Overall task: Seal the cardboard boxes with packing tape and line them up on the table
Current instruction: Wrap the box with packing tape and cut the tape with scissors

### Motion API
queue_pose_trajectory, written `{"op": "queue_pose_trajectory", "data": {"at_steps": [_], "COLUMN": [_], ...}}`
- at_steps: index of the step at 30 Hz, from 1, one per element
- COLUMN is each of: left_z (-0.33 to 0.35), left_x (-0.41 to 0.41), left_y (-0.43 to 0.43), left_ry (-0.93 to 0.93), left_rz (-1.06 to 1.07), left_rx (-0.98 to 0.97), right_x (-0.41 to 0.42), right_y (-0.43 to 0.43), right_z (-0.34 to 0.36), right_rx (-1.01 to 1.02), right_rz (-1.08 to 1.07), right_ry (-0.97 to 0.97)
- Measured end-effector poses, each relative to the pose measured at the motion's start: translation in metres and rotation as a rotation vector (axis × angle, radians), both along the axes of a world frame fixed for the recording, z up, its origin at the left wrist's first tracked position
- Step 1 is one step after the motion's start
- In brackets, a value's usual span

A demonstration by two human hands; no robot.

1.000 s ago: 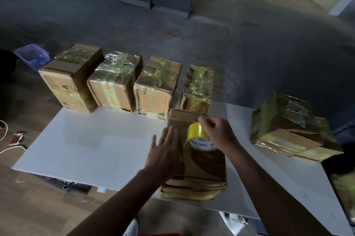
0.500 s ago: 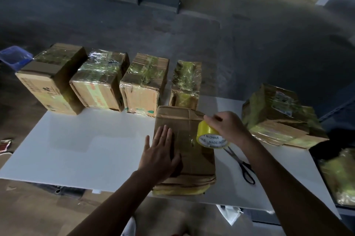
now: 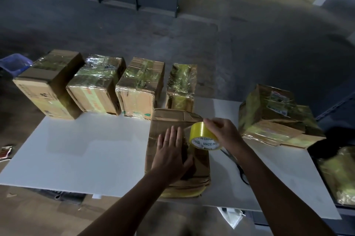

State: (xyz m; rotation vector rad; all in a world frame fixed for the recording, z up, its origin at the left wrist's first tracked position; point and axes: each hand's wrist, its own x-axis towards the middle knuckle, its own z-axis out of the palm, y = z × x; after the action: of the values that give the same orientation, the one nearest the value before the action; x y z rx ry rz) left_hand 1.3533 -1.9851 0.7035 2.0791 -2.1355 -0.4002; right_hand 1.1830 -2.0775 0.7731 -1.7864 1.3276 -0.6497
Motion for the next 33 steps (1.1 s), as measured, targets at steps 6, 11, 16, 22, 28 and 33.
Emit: {"op": "queue_pose_trajectory", "data": {"at_steps": [6,11,16,22,28,33], "left_z": [0.002,0.0,0.001,0.001,0.016,0.026], "left_x": [-0.004,-0.004,-0.003,-0.005,-0.025,-0.063], "left_y": [0.0,-0.002,-0.002,-0.005,-0.01,-0.011], "left_ry": [-0.06,-0.087,-0.111,-0.169,-0.202,-0.225], "left_rz": [-0.001,-0.027,-0.043,-0.054,0.029,0.079], "left_rx": [0.005,0.013,0.019,0.064,0.152,0.203], "right_x": [-0.016,-0.033,-0.038,-0.043,-0.039,-0.028], "right_y": [-0.008,-0.015,-0.02,-0.018,-0.014,-0.011], "right_z": [0.007,-0.004,-0.007,-0.032,-0.049,-0.055], "right_rx": [-0.201,-0.255,-0.266,-0.239,-0.185,-0.135], "right_rz": [0.017,0.007,0.051,0.058,0.073,0.055], "right_ry": [0.194,0.395,0.538,0.632,0.645,0.63]}}
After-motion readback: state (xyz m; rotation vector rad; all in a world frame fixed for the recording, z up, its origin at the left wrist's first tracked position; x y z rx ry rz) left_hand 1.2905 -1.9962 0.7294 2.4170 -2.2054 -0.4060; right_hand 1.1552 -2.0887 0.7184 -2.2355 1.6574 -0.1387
